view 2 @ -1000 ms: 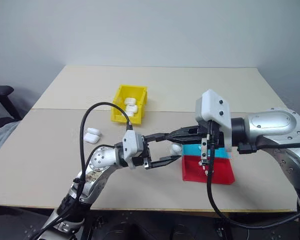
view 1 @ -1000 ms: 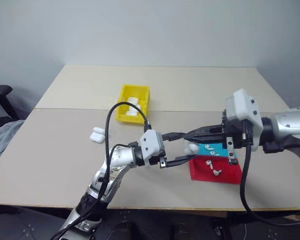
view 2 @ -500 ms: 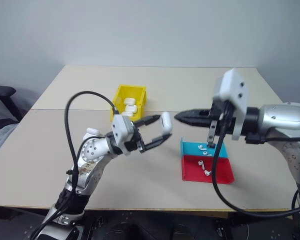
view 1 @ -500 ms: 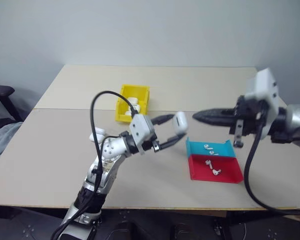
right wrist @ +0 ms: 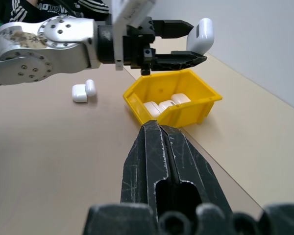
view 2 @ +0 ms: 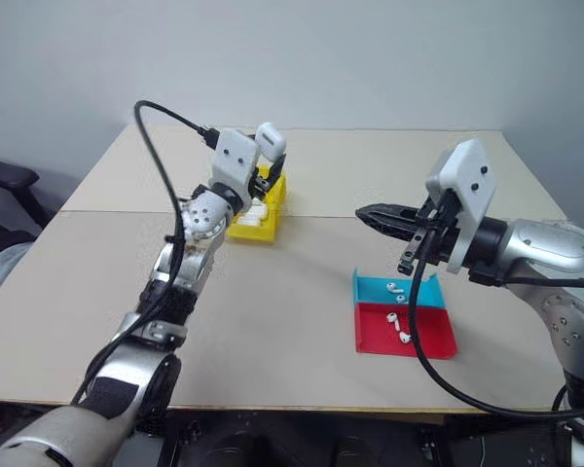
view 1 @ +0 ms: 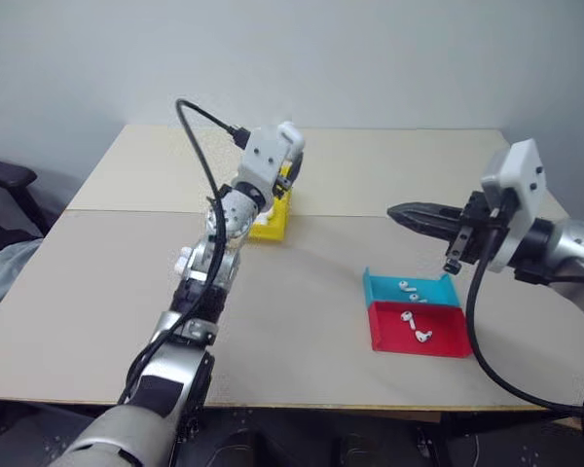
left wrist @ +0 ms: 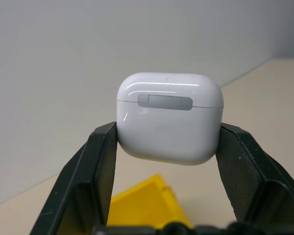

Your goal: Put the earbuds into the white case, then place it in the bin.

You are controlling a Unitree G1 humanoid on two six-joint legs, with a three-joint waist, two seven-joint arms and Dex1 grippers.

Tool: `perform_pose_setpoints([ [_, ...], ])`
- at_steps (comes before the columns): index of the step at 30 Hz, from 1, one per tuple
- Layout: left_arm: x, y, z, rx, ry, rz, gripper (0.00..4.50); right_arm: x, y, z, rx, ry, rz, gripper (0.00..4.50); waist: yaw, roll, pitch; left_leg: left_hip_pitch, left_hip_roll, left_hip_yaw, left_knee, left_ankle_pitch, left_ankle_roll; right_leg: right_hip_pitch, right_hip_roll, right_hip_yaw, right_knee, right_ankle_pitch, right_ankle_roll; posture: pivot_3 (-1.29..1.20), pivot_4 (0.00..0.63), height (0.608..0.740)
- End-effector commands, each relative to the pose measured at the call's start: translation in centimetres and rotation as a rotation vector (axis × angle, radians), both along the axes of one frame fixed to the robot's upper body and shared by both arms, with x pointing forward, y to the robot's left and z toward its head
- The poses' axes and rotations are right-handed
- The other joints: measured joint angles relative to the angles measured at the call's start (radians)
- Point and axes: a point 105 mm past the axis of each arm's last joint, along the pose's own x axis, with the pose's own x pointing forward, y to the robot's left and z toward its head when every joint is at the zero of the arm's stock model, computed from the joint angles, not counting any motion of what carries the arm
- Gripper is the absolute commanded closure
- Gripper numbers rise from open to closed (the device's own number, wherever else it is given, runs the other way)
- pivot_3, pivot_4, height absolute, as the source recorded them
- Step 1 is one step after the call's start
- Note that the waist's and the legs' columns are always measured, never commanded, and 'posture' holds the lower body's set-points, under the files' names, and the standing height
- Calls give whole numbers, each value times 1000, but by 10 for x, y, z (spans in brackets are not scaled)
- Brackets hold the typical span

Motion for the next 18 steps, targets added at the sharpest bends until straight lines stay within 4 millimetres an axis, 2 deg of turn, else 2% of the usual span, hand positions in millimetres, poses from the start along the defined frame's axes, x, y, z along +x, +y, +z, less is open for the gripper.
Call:
perform_pose_setpoints([
  [1,19,13,7,-8,21,145,1778,-4,-1,1,-15,-22,-21,4493,-1,-1,1,0,0,0,0,0,0,0,0,0,0,0,0,0,150,740],
  [6,35,32,-22,52,136,304,1778,-3,-3,-7,-32,2,-40,4493,-4,-2,1,-1,0,0,0,0,0,0,0,-1,0,0,0,0,150,740],
  [9,38,38,-36,67,197,329,1778,-2,-5,-10,-37,10,-51,4493,-4,-2,1,-1,0,0,0,0,0,-1,0,-1,0,0,0,0,150,740],
  [11,39,39,-43,52,240,333,1053,-1,-6,-12,-40,14,-57,4500,-4,-2,1,-2,0,1,0,0,0,-1,0,-2,0,0,0,0,150,740],
  [14,40,41,-43,21,248,342,148,-1,-7,-12,-40,16,-58,4500,-3,-2,1,-2,0,1,0,0,0,-1,0,-2,0,0,0,0,150,740],
  [18,36,34,-35,28,192,284,36,1,-9,-13,-50,22,-59,4500,-3,-2,1,-2,0,1,0,0,-1,-1,0,-2,0,0,0,0,150,740],
])
